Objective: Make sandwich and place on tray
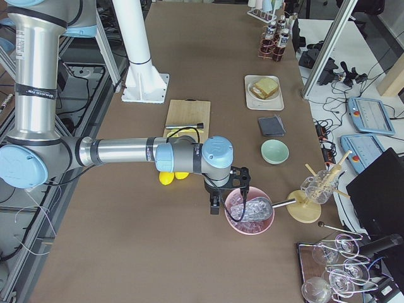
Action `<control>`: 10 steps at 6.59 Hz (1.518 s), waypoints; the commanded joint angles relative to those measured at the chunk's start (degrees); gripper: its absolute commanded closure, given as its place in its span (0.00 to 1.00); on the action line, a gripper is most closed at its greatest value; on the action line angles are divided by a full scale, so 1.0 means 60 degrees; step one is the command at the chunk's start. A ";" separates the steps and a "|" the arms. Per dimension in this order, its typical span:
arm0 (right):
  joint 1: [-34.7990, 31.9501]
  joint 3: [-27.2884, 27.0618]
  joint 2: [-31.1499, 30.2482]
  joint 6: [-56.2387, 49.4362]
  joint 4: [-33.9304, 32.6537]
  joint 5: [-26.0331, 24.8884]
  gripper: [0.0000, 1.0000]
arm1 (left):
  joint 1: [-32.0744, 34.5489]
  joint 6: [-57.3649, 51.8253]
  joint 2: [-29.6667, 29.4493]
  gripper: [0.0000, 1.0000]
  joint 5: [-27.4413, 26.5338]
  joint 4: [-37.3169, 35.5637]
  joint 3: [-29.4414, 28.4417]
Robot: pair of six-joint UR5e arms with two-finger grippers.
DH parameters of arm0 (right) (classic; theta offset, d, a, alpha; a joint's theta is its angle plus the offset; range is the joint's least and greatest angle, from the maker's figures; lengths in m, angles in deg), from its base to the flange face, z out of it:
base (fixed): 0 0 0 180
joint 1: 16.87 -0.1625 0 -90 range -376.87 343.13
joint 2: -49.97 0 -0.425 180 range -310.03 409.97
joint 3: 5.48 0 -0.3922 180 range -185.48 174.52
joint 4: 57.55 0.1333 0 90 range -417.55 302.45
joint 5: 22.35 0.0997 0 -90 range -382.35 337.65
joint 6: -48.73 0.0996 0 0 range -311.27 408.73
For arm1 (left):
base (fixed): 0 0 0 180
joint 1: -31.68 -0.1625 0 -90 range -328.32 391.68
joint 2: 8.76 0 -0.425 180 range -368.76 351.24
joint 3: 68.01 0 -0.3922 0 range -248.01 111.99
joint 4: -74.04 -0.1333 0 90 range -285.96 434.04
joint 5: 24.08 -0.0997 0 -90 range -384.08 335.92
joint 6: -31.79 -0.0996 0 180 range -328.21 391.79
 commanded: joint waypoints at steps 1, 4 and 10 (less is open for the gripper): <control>-0.0006 0.0010 0.0084 0.0003 0.0000 -0.0210 0.00 | -0.0001 -0.0056 0.0025 0.02 -0.0596 -0.0037 -0.0019; -0.0006 -0.0019 0.0114 -0.0012 0.0015 -0.0445 0.00 | -0.0031 0.0046 0.0010 0.02 -0.0583 -0.0081 -0.0077; -0.0006 -0.0019 0.0158 0.0032 0.0000 -0.0445 0.00 | -0.0031 0.0047 0.0259 0.02 -0.0553 -0.0023 -0.0033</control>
